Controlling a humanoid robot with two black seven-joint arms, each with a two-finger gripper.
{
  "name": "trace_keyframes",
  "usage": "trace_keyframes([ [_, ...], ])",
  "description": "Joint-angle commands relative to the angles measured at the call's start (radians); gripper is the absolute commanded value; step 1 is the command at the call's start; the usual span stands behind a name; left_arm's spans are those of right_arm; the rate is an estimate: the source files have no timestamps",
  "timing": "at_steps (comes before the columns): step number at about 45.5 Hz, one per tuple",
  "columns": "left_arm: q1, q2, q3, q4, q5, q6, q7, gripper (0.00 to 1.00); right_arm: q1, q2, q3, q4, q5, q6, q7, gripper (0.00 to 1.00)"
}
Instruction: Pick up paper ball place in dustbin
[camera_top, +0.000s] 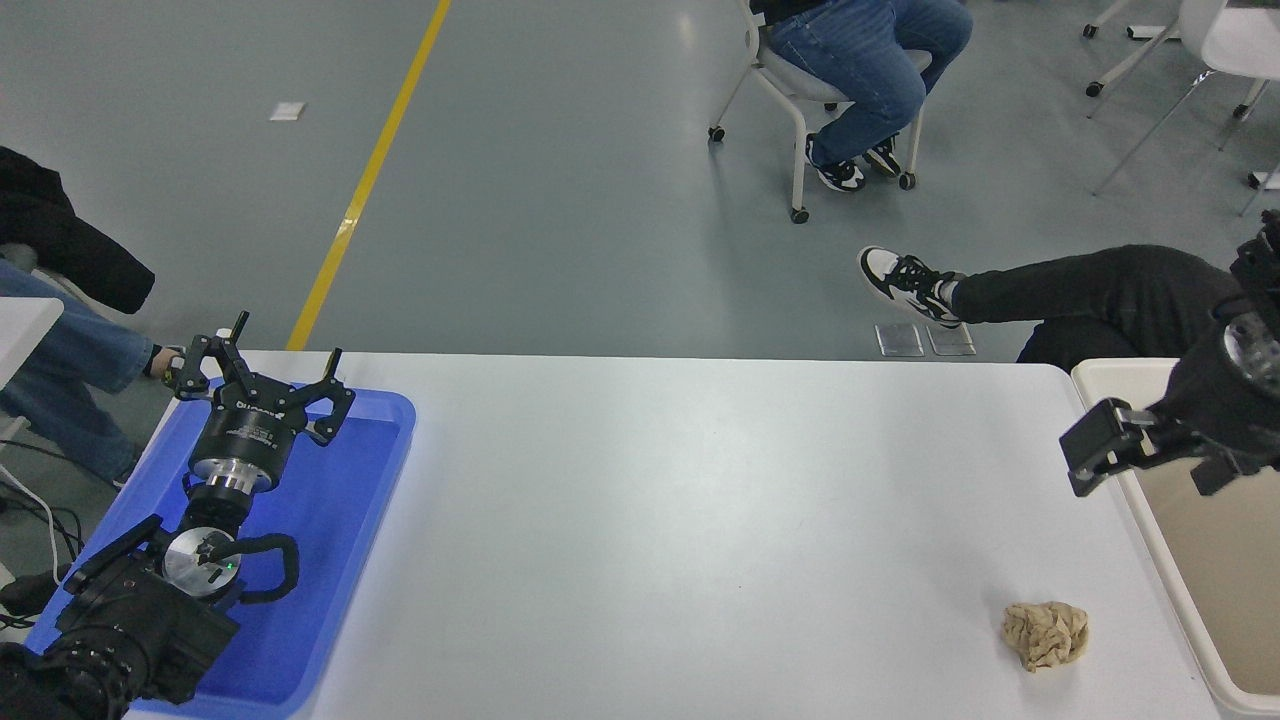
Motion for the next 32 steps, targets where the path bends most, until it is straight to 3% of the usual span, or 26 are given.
trace_keyframes([
  [1, 0.000, -0.001, 0.000, -0.001, 0.001, 0.000, 0.000, 1.00, -0.261, -0.092, 0.164, -0.065, -0.128, -0.049, 0.005, 1.00],
  [18, 0.000, -0.001, 0.000, -0.001, 0.000, 0.000, 0.000, 1.00, -0.691, -0.082, 0.467, -0.229, -0.282, -0.141, 0.006, 1.00],
  [32, 0.000, -0.001, 0.000, 0.002, 0.000, 0.000, 0.000, 1.00, -0.823, -0.022, 0.515, -0.336, -0.305, -0.239, 0.003, 1.00],
])
